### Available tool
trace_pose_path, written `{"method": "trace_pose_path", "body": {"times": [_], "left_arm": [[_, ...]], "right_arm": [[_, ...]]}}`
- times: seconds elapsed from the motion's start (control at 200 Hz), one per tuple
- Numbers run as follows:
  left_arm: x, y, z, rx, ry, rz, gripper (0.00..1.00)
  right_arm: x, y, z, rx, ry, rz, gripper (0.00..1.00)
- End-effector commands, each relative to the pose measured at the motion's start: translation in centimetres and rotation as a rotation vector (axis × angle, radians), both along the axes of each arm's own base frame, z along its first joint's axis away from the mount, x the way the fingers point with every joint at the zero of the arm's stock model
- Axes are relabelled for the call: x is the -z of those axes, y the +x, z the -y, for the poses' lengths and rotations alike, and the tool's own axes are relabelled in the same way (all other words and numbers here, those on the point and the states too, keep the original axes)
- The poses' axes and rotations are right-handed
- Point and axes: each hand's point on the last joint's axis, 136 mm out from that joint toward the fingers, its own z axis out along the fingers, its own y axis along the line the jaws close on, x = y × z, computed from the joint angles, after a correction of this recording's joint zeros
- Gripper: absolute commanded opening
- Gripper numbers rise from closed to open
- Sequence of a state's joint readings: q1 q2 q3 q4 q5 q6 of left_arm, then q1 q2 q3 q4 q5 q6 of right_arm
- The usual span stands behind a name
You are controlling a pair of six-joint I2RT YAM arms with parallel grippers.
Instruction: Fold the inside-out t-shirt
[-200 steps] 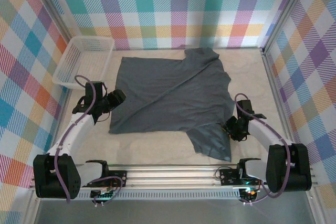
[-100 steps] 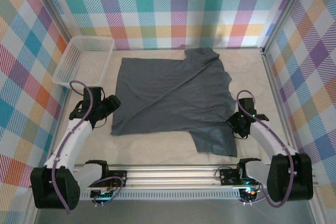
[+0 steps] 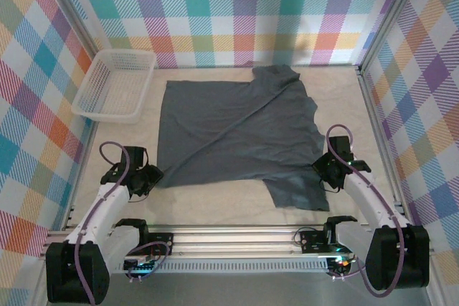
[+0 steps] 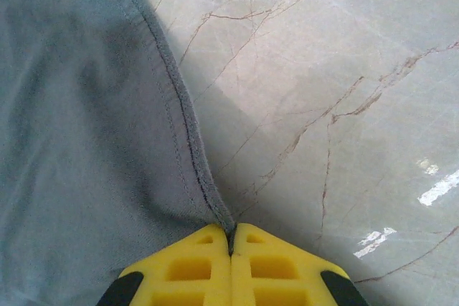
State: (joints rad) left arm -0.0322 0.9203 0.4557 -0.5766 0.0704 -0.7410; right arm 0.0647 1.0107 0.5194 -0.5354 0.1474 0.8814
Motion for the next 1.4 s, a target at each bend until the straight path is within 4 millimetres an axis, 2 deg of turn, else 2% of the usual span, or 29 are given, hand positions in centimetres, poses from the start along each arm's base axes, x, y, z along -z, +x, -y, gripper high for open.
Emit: {"method": "trace_pose_path", "body": {"times": [0.0,0.225,0.385,0.61,0.675,0.775,0.9,0.98,1.08,1.185,1.27,1.395], "left_arm": [[0.7,-0.2,0.6,0.011,-0.029,-0.022,0.39],[1.3,2.1,2.1,0.065,-0.092,0.015,0.4],[2.5,0.9,1.7,0.063,-0.068,-0.083,0.39],[3.2,-0.2,1.3,0.024,-0.061,-0.155,0.21],[3.1,-0.5,1.0,0.014,-0.046,-0.174,0.2],[2.4,-1.5,-0.4,-0.024,0.028,-0.22,0.29],[1.8,-2.0,-0.5,-0.013,0.042,-0.232,0.33],[2.0,-2.1,0.2,0.007,0.012,-0.239,0.35],[2.2,-1.1,1.9,0.055,-0.063,-0.218,0.39],[2.4,-0.6,2.5,0.073,-0.074,-0.218,0.43],[2.7,-0.4,2.5,0.068,-0.07,-0.219,0.39],[3.1,-0.6,1.7,0.045,-0.026,-0.236,0.26]], "right_arm": [[0.5,-0.3,0.0,-0.009,-0.001,-0.012,0.0],[0.6,-0.3,0.0,-0.011,0.001,-0.019,0.0],[0.6,-0.6,0.3,0.016,-0.009,-0.022,0.0],[0.7,-0.6,0.5,0.031,-0.013,-0.033,0.0],[0.6,-0.6,0.5,0.03,-0.013,-0.032,0.0],[0.3,-0.3,0.5,0.024,-0.015,-0.024,0.0],[0.5,-0.3,0.5,0.023,-0.018,-0.027,0.0],[0.6,-0.2,0.4,0.02,-0.016,-0.029,0.0],[0.8,-0.2,0.3,0.016,-0.012,-0.036,0.0],[0.9,-0.3,0.3,0.01,-0.013,-0.042,0.0],[0.9,-0.3,0.3,0.007,-0.016,-0.044,0.0],[0.7,-0.4,0.4,0.004,-0.021,-0.037,0.0]]}}
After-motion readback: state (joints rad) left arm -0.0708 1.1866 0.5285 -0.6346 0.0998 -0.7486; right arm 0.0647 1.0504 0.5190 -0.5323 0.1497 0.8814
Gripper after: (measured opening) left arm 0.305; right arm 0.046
